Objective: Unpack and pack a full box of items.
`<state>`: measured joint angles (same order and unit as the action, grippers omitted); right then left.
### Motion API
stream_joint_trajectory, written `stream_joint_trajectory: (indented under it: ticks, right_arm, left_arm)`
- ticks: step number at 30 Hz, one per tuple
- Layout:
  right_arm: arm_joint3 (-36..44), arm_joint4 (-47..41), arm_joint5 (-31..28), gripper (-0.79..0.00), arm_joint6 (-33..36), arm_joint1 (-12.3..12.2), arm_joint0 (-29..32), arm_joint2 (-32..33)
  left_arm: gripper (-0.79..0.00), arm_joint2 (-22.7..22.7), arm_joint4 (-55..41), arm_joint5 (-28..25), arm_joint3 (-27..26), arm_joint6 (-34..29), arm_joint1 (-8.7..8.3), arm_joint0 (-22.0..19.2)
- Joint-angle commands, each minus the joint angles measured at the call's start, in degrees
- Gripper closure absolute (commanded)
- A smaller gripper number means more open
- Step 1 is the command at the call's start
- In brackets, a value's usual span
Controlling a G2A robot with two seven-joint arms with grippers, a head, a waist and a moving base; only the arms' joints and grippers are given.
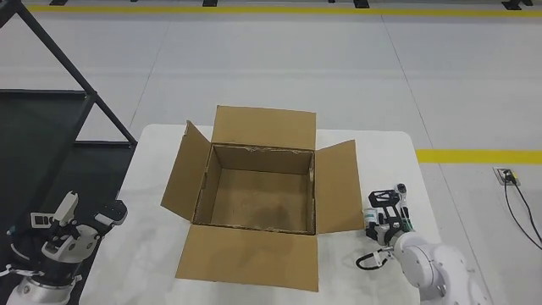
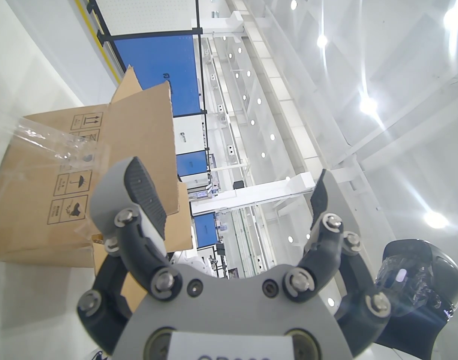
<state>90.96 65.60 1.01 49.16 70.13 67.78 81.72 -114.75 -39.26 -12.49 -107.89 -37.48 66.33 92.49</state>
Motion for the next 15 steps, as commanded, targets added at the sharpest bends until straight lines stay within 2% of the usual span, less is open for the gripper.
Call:
stream_joint_trajectory:
  ticks: [1, 8, 15]
  right_arm:
    - [0.21, -0.36, 0.07, 0.000, -0.03, -0.06, 0.08, 0.46]
    - [4.46, -3.61, -1.04, 0.000, -1.09, -0.52, 2.34, 4.05]
    - [15.35, -11.92, -1.14, 0.000, -4.18, -1.02, 8.10, 11.89]
  left_arm:
    - [-0.785, 0.00, 0.00, 0.00, 0.00, 0.00, 0.00, 0.00]
    - [-0.785, 0.00, 0.00, 0.00, 0.00, 0.00, 0.00, 0.00]
    - [-0.785, 0.00, 0.00, 0.00, 0.00, 0.00, 0.00, 0.00]
